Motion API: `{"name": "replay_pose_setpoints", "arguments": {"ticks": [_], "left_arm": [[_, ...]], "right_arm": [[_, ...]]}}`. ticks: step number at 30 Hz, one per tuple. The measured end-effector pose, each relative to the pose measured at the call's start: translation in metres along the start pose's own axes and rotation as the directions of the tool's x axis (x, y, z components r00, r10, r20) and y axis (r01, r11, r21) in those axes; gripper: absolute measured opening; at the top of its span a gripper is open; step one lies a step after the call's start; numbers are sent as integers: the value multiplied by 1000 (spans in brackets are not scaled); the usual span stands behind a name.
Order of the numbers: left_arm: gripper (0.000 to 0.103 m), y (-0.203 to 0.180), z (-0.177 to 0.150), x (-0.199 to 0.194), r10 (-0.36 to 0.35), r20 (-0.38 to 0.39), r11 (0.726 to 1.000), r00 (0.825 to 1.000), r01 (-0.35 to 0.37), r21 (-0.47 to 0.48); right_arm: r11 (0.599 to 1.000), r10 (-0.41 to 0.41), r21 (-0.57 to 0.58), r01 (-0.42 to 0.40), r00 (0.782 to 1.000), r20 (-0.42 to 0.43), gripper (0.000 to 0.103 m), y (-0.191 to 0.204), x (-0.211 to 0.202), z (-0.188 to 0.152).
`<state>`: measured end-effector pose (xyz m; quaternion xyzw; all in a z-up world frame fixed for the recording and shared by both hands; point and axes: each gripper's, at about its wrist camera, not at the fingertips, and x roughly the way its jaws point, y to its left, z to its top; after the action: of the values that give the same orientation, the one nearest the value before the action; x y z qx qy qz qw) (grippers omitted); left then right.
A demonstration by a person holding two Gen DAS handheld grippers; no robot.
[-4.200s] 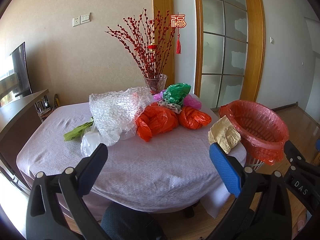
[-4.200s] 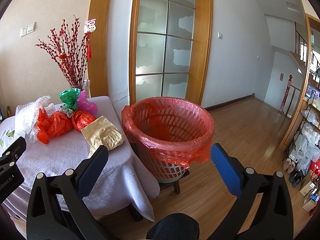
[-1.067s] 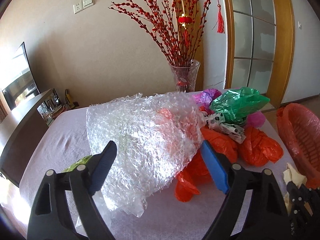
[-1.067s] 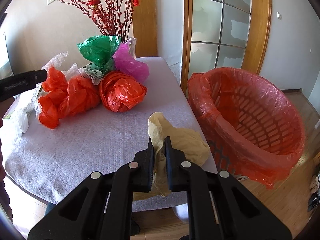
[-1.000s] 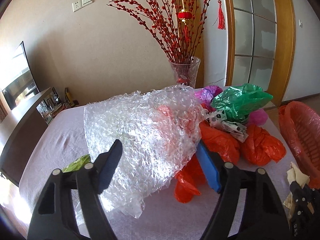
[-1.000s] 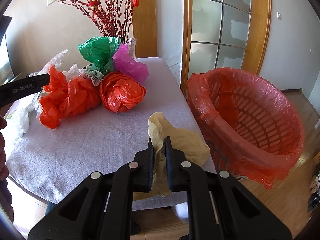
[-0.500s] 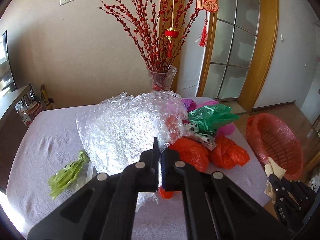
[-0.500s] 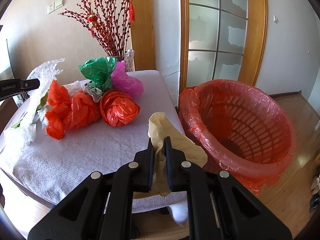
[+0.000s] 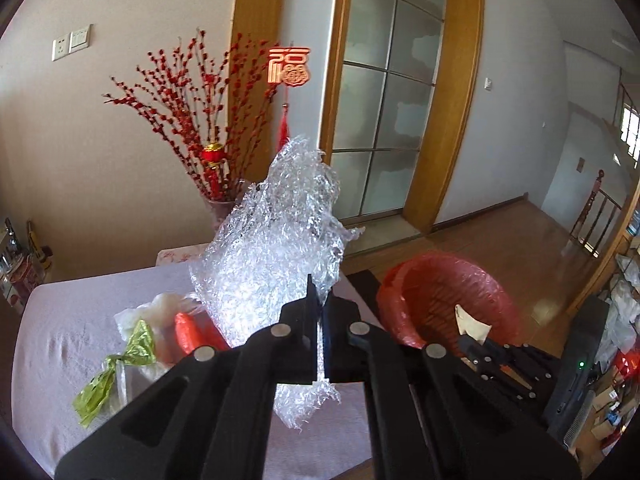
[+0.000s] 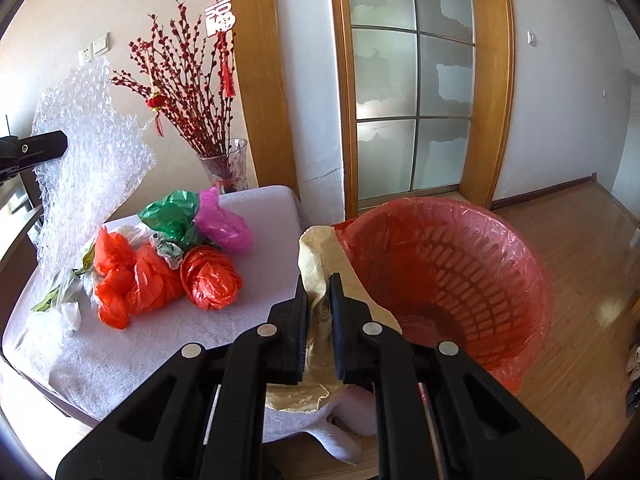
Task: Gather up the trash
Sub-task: 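Grasp the bubble wrap with the left gripper while the right gripper carries the paper to the basket, then open both grippers over the red basket, dropping paper and bubble wrap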
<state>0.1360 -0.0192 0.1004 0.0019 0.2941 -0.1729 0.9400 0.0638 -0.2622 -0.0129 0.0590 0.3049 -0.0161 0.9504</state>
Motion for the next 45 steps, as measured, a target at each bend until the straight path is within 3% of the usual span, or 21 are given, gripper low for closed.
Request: {"name": "replay_pose_setpoints", "arguments": {"ticks": [8, 15, 21, 31, 38, 40, 42, 45], "left_arm": [[3, -72, 13, 28, -145, -23, 988, 989, 146, 47], [3, -137, 20, 61, -261, -56, 961, 964, 265, 77], [3, -171, 22, 101, -330, -78, 939, 941, 335, 75], [3, -190, 5, 174, -351, -175, 930, 920, 364, 47], [4, -190, -8, 204, -351, -240, 928, 905, 371, 41], [6, -188, -11, 209, -344, -247, 931, 906, 364, 40], [15, -185, -17, 211, -339, -254, 933, 906, 359, 34], [21, -178, -20, 214, -321, -261, 940, 910, 340, 29]], "right_arm": [[996, -76, 56, 76, 997, -9, 11, -52, -5, 7], [982, -129, 135, 133, 991, -33, 11, -103, 1, 11], [972, -145, 181, 148, 989, -34, 11, -137, 10, 19], [968, -123, 213, 133, 991, -61, 11, -166, 38, 18], [972, -85, 216, 97, 994, -63, 12, -172, 48, 17], [972, -78, 219, 90, 995, -65, 18, -175, 48, 16], [971, -76, 222, 88, 995, -63, 29, -176, 47, 15], [971, -71, 224, 83, 996, -63, 33, -177, 49, 15]]}}
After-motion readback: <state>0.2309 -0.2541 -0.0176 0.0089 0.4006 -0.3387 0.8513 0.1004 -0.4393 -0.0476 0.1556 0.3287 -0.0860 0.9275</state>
